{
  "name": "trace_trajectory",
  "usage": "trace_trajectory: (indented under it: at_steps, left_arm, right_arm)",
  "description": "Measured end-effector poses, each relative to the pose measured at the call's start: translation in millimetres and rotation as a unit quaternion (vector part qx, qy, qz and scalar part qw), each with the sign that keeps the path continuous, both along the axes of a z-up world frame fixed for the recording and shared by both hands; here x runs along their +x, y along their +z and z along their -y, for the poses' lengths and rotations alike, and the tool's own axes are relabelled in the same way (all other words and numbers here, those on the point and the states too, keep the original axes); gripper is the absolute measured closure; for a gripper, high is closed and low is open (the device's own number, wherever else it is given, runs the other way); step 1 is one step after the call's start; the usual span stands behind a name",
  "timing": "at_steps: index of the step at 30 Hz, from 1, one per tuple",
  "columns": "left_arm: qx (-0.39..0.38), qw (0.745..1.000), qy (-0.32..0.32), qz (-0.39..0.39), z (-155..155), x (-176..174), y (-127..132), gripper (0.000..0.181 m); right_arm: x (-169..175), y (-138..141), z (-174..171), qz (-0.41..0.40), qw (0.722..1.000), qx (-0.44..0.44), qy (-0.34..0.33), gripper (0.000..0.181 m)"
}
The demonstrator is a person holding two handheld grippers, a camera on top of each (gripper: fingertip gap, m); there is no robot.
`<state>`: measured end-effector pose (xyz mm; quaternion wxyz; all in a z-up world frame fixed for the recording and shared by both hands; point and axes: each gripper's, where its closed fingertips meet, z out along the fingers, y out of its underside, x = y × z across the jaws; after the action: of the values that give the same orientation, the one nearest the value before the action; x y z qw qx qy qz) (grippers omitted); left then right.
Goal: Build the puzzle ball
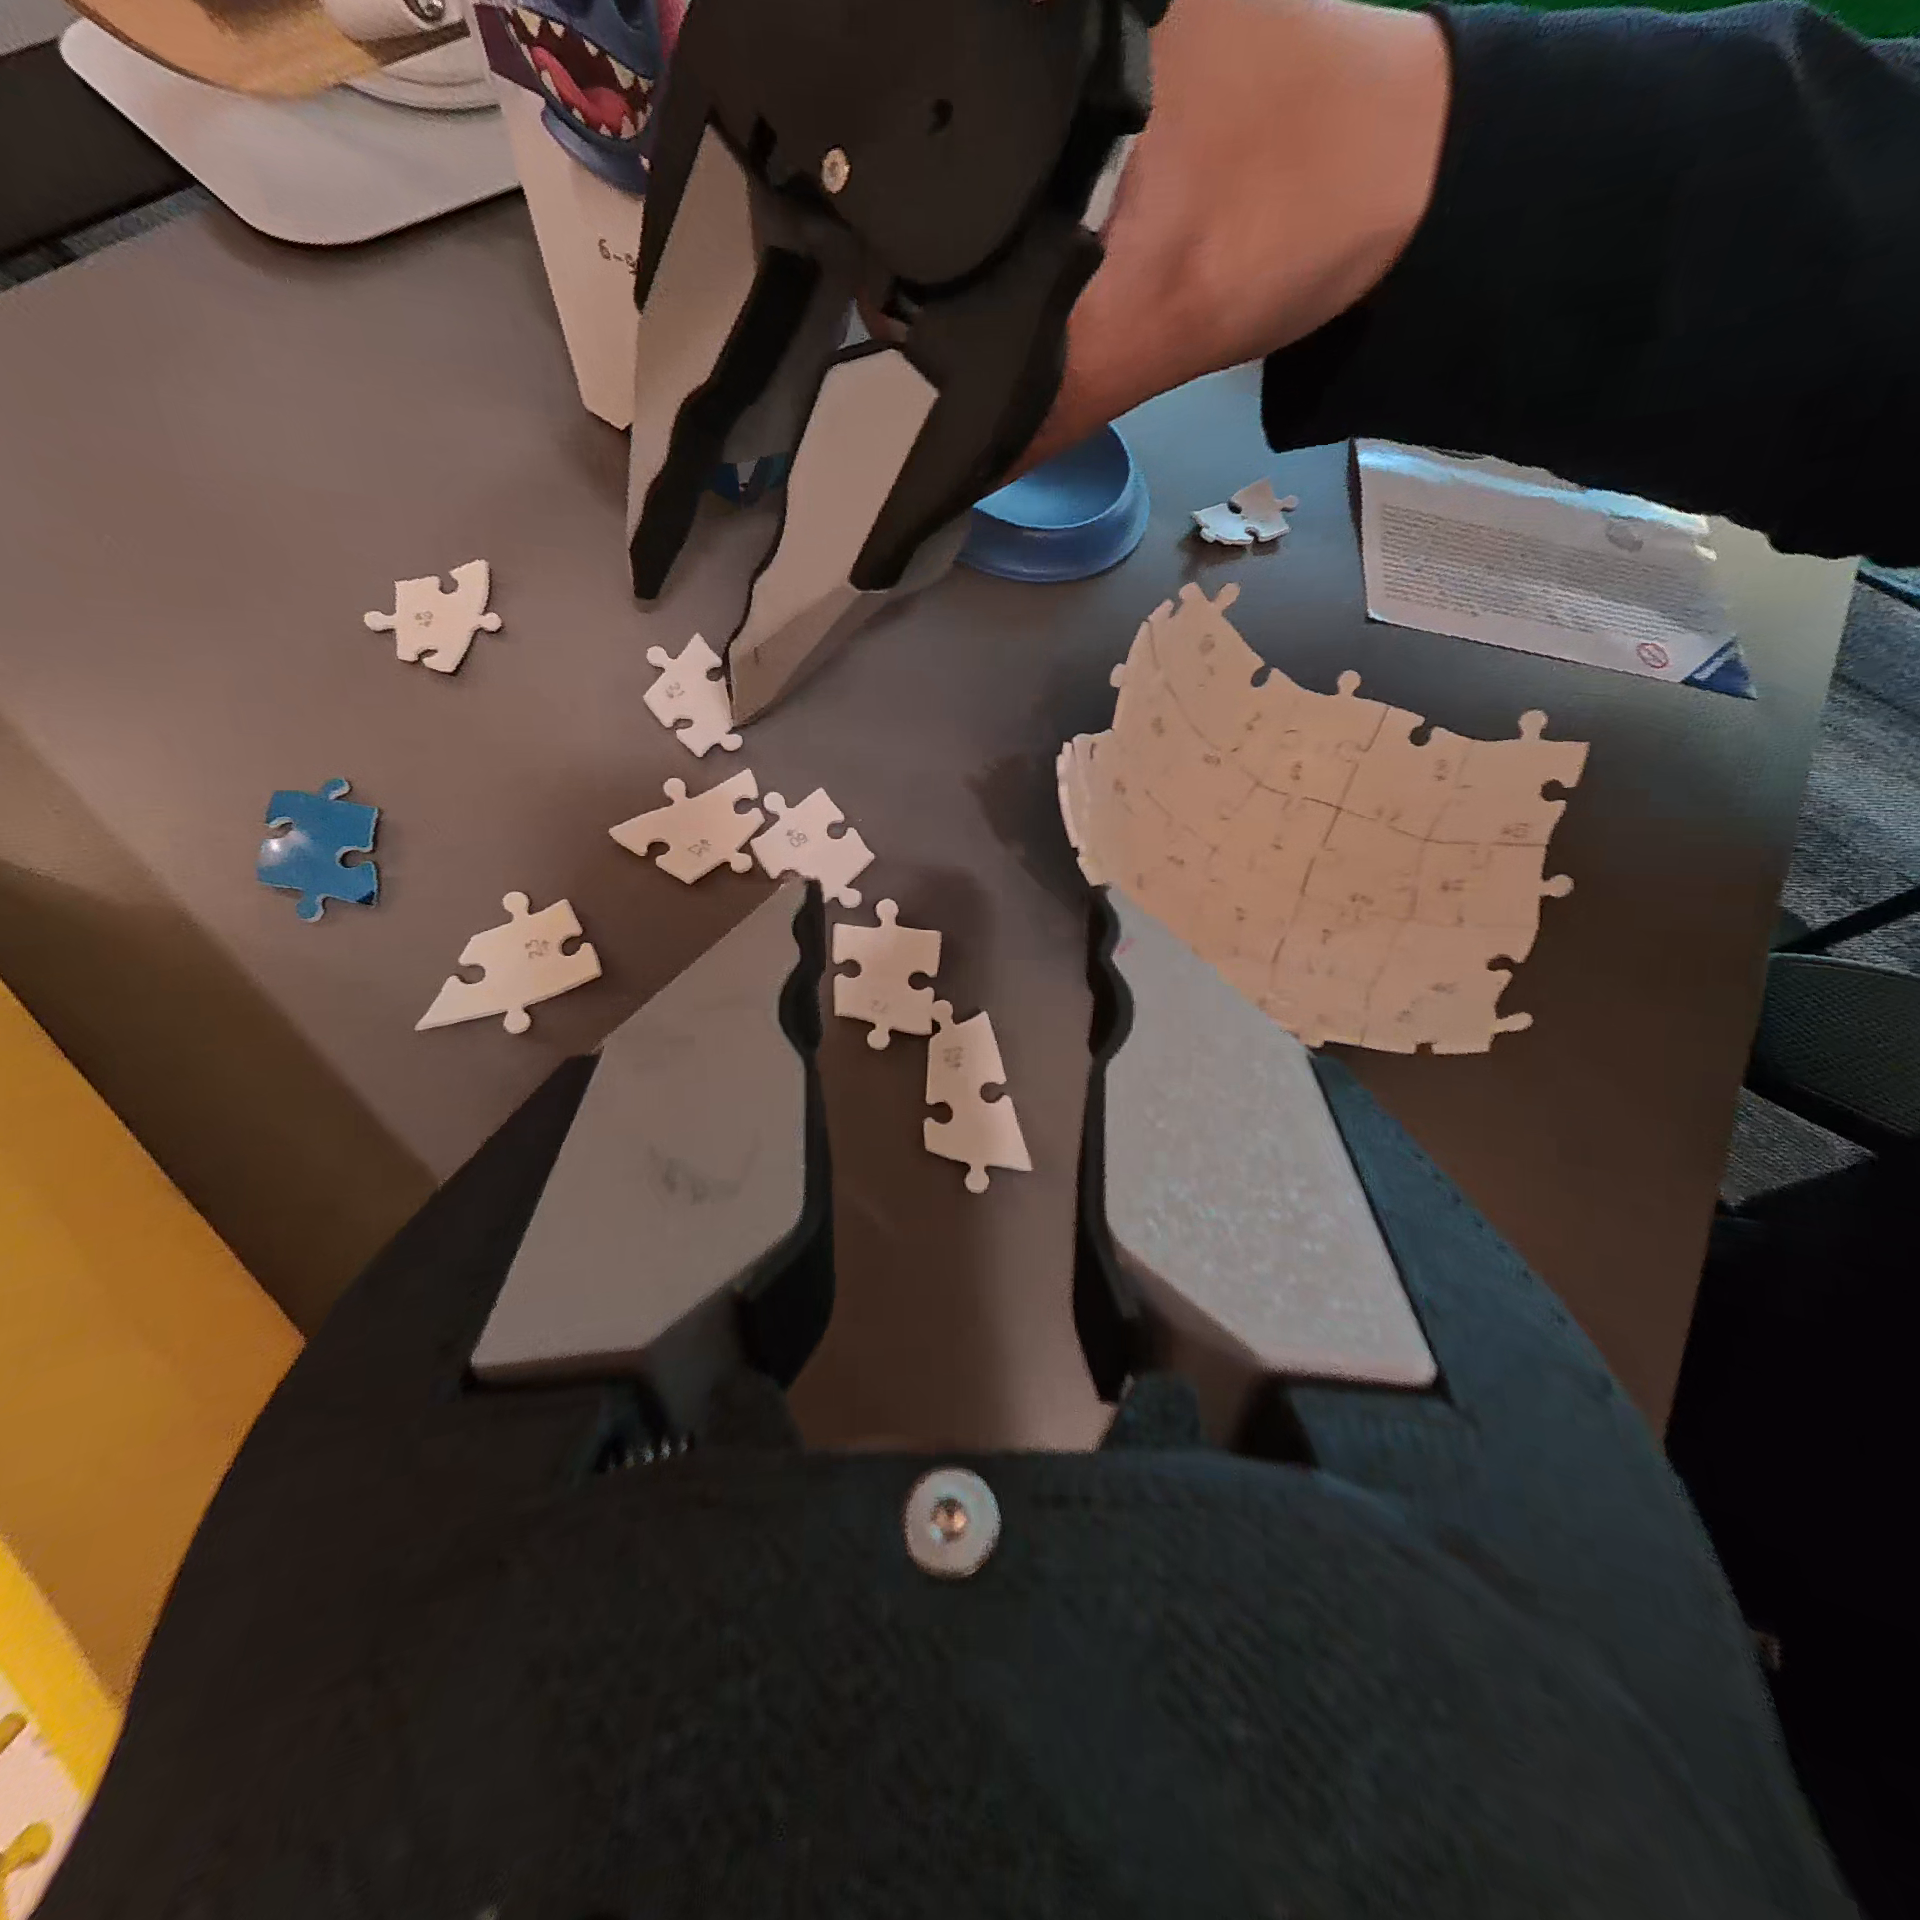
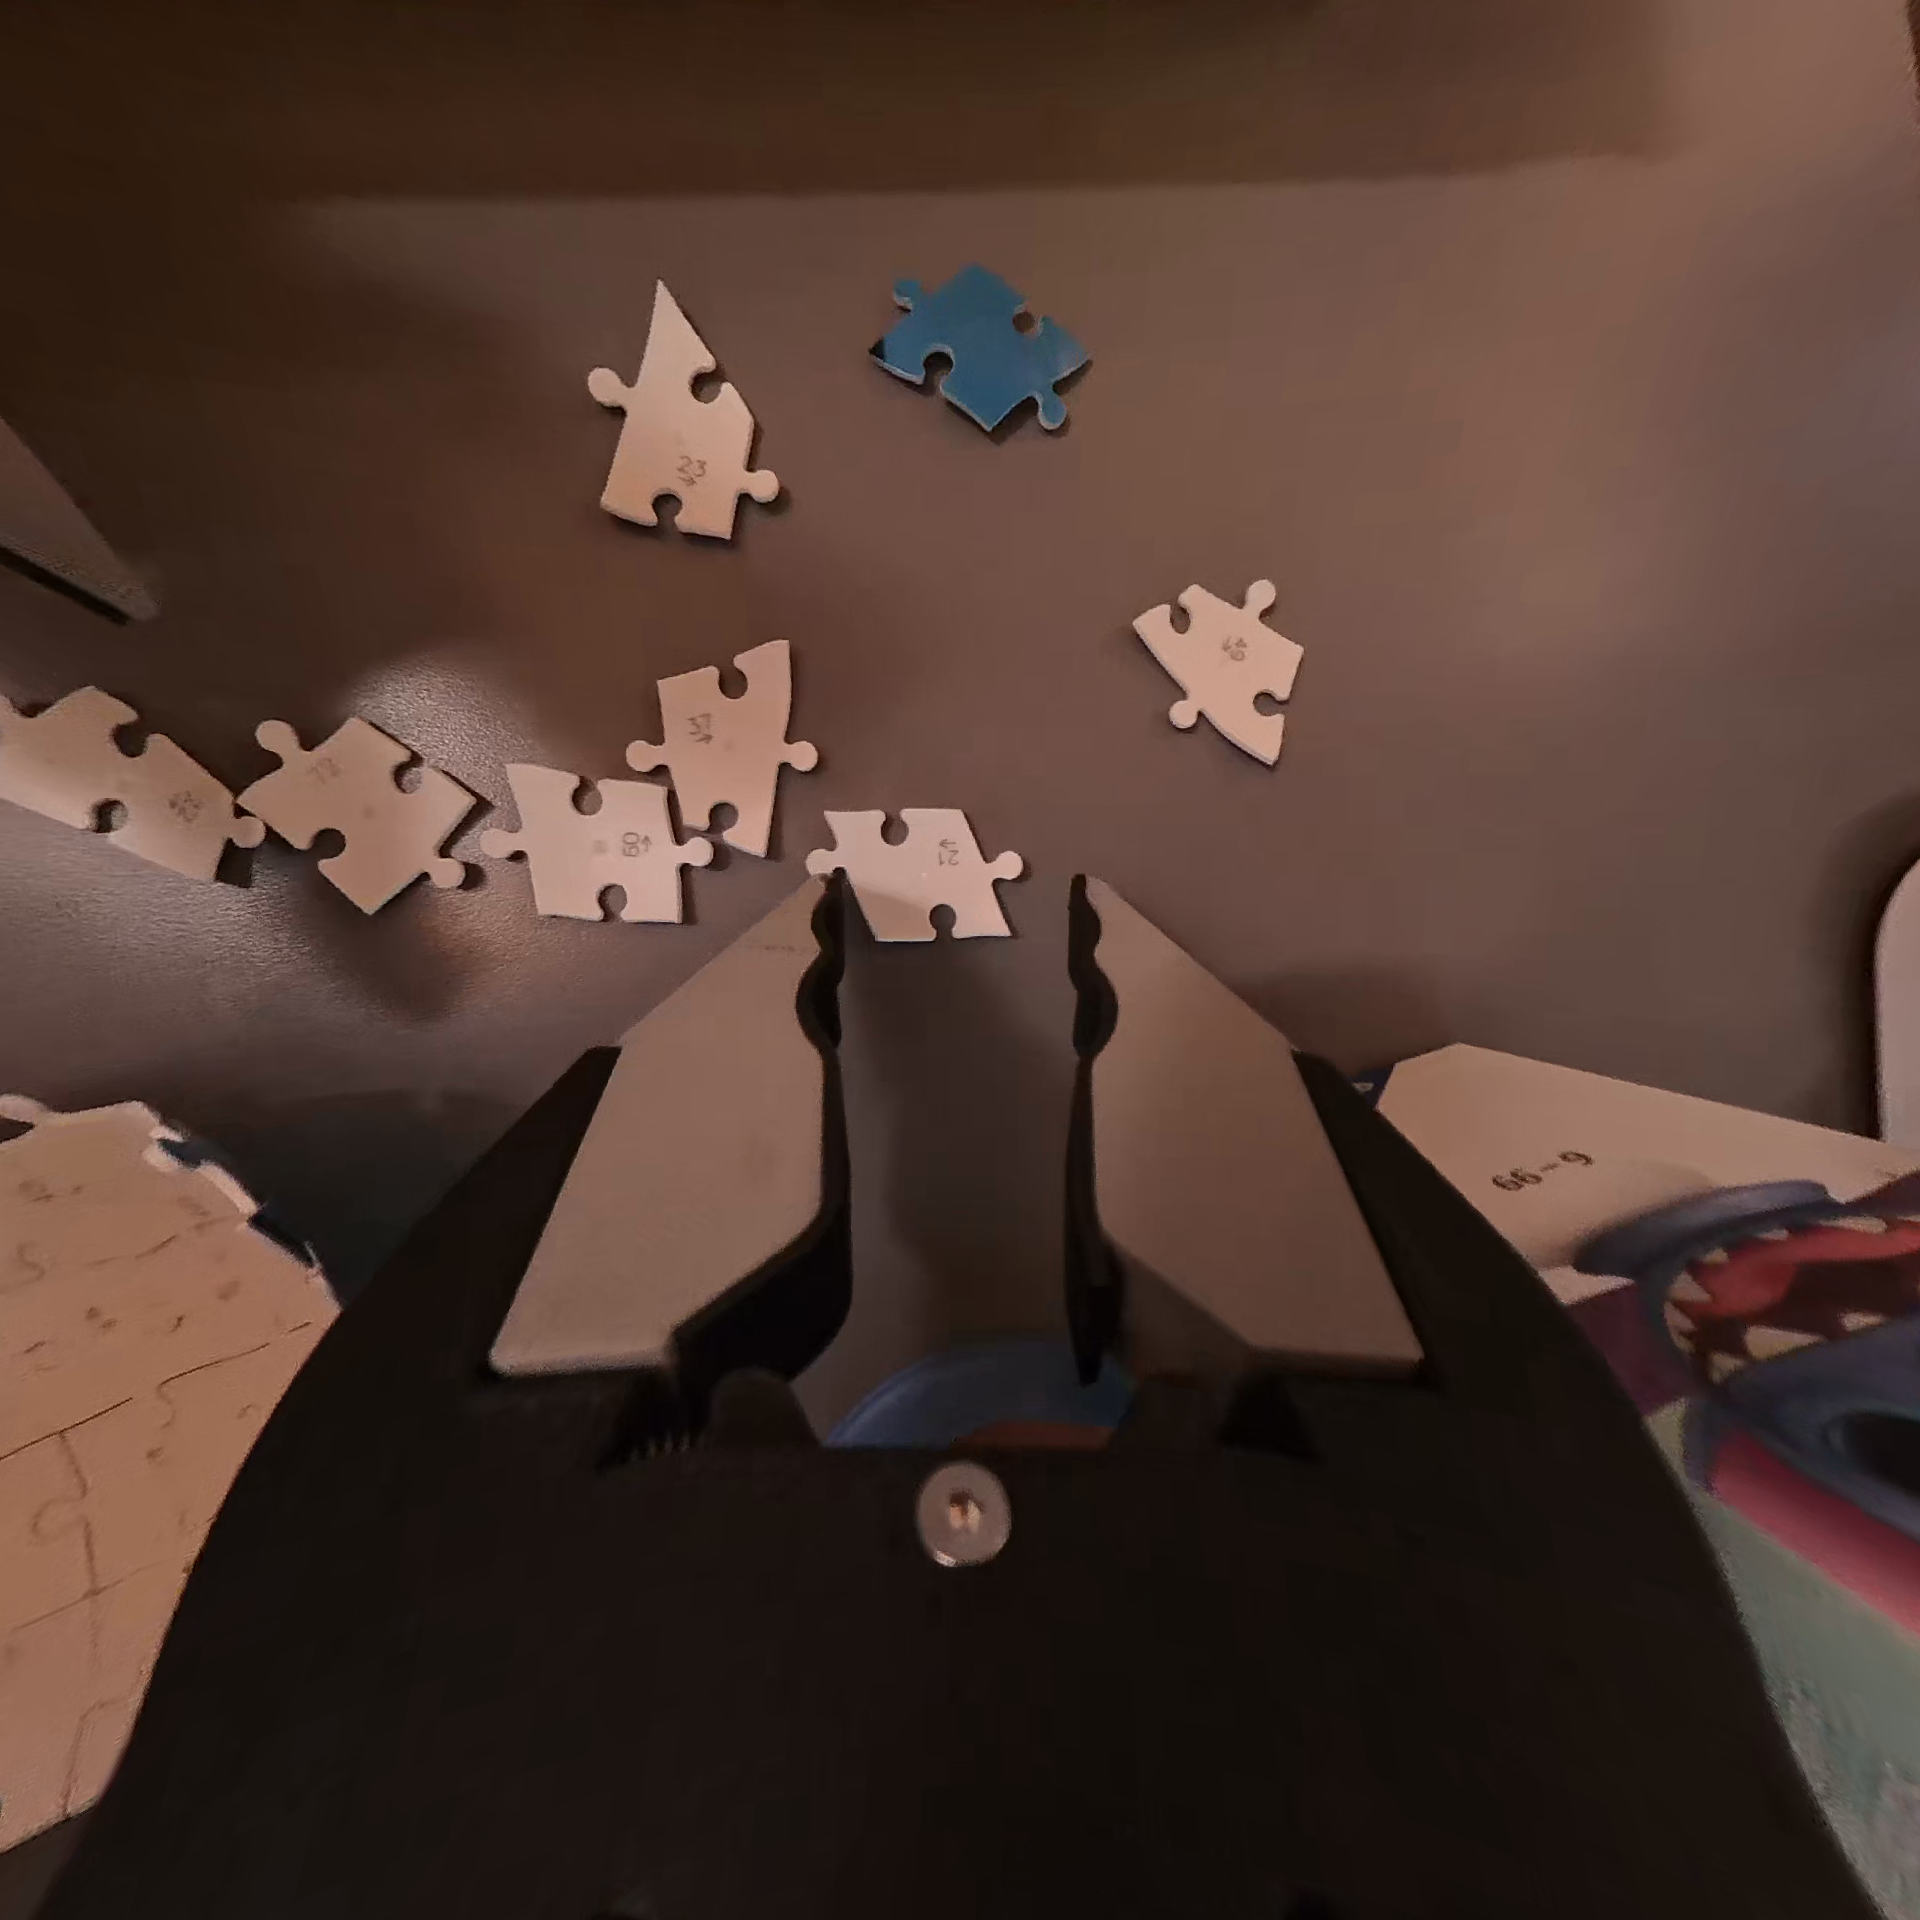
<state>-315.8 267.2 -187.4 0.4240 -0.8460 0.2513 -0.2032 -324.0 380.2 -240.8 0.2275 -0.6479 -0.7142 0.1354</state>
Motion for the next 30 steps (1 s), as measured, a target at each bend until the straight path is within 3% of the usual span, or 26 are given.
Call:
trace_trajectory:
  at_steps: [3, 8, 15, 21, 26, 30]
  left_arm:
    - [-0.005, 1.000, -0.006, 0.004, 1.8, 1.9, -0.1, 0.131]
    - [-0.008, 1.000, -0.005, 0.001, 0.9, 0.4, -2.0, 0.131]
    - [-0.014, 1.000, 0.004, -0.009, -3.3, -3.8, -8.8, 0.131]
    - [-0.008, 1.000, 0.020, 0.005, -10.6, -7.0, -7.7, 0.132]
    - [-0.012, 0.994, 0.013, 0.109, -9.9, -1.7, 15.0, 0.133]
    - [-0.026, 0.987, 0.001, 0.161, -7.4, 0.9, 24.1, 0.135]
  right_arm:
    - [1.0, -6.9, 0.0, 0.004, 1.000, -0.022, 0.003, 0.135]
    - [-2.8, -8.6, 4.3, -0.019, 0.998, -0.060, 0.022, 0.156]
    - [-0.9, -6.9, 5.2, -0.031, 0.998, -0.044, 0.015, 0.157]
    - [0.6, 35.1, 25.3, -0.089, 0.995, -0.014, 0.047, 0.158]
    - [10.6, 72.0, 67.0, -0.124, 0.983, 0.052, 0.124, 0.158]
    - [15.6, 77.2, 98.5, -0.128, 0.976, 0.064, 0.165, 0.158]
